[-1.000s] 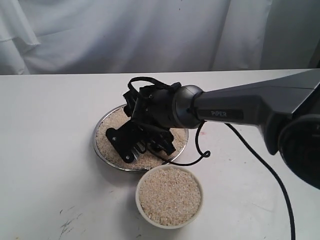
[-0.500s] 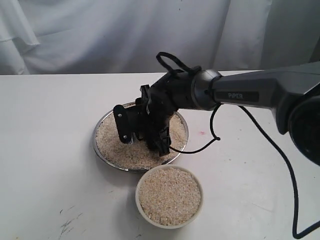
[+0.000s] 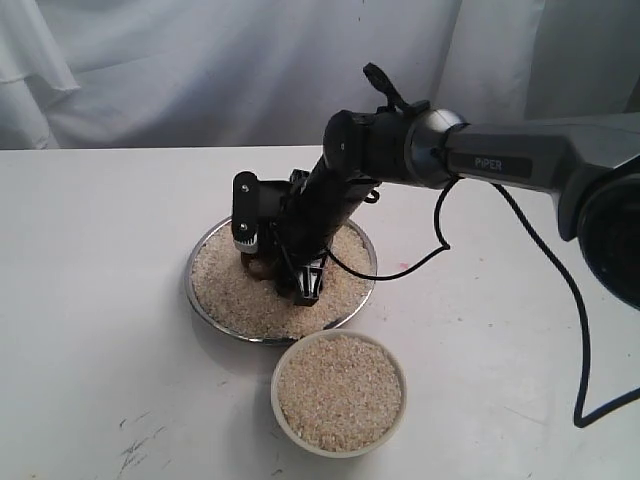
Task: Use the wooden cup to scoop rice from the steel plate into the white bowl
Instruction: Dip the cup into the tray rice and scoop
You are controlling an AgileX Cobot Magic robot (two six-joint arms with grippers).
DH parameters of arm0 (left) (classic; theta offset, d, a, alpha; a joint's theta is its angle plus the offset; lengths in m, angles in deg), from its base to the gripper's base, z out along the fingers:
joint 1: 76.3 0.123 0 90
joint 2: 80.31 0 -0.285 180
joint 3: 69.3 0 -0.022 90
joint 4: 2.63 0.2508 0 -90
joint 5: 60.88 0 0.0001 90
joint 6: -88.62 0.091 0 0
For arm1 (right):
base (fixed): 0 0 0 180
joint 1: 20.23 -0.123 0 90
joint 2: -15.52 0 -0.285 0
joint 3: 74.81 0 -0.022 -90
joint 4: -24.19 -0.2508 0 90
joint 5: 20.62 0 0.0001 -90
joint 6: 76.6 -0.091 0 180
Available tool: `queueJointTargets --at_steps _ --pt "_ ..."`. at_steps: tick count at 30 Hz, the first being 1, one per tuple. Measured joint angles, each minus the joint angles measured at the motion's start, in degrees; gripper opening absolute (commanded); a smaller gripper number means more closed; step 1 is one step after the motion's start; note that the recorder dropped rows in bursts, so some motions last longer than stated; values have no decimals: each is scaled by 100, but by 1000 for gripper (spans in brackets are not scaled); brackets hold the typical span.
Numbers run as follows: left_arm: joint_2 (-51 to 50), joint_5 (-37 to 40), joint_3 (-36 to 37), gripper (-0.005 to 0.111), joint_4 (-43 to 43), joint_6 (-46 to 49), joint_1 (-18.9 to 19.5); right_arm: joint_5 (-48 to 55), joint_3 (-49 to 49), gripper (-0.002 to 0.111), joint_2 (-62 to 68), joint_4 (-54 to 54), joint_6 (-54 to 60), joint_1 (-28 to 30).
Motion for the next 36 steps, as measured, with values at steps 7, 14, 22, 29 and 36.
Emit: queueJointTargets --at_steps 7,14,22,29,36 --pt "0 0 0 0 0 0 0 12 -304 0 10 -169 0 123" --pt "0 0 0 0 0 0 0 -149 -318 0 18 1335 -721 147" --pt "0 0 0 0 0 0 0 -918 -318 0 18 3789 -1311 -392" --pt "0 0 0 0 0 0 0 -1153 -318 0 43 5336 -1490 -1147" --pt "0 0 0 0 0 0 0 -1350 -318 0 170 3985 -1671 -1023"
